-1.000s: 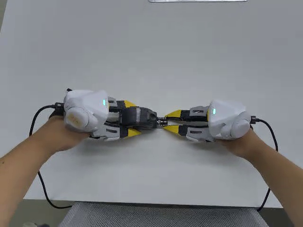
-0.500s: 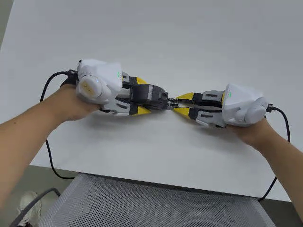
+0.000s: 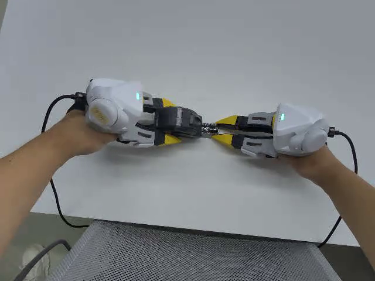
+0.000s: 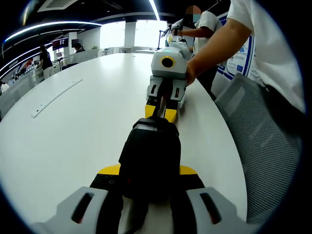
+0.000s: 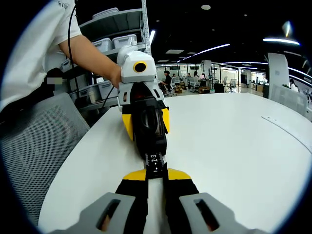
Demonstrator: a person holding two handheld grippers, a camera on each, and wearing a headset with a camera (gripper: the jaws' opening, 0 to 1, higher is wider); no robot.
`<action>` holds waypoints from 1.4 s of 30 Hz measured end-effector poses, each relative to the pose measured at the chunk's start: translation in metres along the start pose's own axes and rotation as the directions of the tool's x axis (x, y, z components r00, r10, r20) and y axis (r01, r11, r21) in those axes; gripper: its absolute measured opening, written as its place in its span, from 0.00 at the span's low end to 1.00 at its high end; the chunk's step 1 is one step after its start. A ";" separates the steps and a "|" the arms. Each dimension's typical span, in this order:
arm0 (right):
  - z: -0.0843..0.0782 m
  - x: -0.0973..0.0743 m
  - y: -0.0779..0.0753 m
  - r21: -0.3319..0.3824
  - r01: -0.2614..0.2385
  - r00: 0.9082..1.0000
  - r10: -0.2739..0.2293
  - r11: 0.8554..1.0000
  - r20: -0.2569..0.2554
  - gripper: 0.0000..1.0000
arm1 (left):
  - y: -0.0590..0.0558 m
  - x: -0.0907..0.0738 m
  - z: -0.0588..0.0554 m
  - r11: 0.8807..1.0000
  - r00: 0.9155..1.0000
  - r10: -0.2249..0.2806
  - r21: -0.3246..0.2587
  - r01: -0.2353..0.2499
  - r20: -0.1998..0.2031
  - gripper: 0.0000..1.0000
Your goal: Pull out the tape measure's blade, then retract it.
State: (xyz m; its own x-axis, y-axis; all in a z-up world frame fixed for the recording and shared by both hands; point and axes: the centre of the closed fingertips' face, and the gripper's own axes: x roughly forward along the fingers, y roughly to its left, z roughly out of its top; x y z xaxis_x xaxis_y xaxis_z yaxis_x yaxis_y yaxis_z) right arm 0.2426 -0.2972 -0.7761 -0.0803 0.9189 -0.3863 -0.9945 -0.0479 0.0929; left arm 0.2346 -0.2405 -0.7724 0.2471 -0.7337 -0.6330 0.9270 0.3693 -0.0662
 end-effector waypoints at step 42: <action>-0.023 -0.056 -0.007 0.056 0.024 1.000 -0.024 0.998 -0.001 0.09 | -0.001 0.001 0.000 1.000 1.000 -0.001 0.000 0.001 -0.005 0.34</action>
State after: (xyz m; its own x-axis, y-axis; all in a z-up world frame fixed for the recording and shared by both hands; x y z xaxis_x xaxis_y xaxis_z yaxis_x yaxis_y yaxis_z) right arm 0.2522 -0.3572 -0.7765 -0.0566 0.9192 -0.3896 -0.9908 -0.0038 0.1350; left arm 0.2340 -0.2411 -0.7729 0.2449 -0.7308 -0.6372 0.9271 0.3688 -0.0667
